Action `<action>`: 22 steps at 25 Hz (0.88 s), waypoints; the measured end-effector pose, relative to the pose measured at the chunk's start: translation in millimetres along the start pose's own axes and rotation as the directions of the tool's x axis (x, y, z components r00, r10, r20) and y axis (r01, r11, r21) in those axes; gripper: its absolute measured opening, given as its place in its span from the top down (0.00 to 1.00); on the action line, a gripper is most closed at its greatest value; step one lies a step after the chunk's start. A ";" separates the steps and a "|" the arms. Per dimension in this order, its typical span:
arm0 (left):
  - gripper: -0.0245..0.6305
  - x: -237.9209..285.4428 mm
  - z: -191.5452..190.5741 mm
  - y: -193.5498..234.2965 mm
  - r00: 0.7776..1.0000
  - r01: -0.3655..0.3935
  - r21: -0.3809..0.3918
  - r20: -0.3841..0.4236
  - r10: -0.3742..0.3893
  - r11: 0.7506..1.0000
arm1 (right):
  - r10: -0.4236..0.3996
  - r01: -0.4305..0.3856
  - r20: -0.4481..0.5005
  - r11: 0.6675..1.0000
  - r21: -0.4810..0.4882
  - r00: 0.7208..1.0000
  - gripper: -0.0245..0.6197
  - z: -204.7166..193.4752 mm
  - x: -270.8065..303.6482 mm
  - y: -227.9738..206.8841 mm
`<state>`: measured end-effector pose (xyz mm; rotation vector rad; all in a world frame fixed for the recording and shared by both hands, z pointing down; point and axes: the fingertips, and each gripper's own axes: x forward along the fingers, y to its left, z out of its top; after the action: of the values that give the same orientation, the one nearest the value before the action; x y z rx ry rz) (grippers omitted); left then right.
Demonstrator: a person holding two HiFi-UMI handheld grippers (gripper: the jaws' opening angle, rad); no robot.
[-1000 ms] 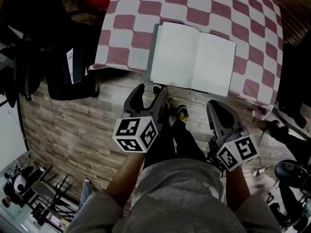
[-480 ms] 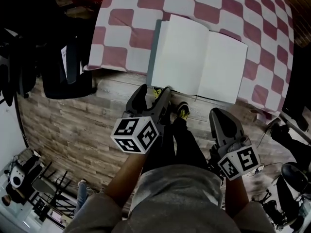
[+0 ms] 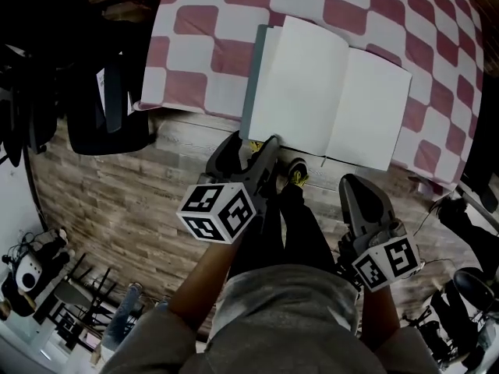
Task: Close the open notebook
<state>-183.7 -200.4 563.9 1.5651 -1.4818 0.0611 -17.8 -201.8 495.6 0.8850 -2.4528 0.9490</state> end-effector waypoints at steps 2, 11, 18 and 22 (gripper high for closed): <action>0.47 0.5 0.7 -1.0 1.000 0.017 -0.006 -0.005 -0.017 1.000 | 0.004 -0.004 -0.005 1.000 0.006 1.000 0.91 -1.6 1.7 1.1; 0.66 -3.7 8.3 3.7 1.000 0.010 -0.016 0.020 -0.010 1.000 | 0.014 -0.014 -0.008 1.000 0.014 1.000 0.91 -1.9 7.9 3.4; 0.83 -7.7 13.4 1.6 0.999 -0.007 -0.009 0.044 0.007 1.000 | 0.019 -0.019 0.005 1.000 0.018 1.000 0.91 1.5 5.4 3.3; 0.87 -13.9 18.9 -3.8 0.998 -0.011 0.007 0.065 0.010 1.000 | 0.025 -0.025 0.024 1.000 0.013 0.999 0.91 5.1 1.7 5.9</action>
<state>-194.6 -202.6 542.9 1.5784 -1.5414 0.0220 -23.6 -202.7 490.0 0.8768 -2.4863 0.9700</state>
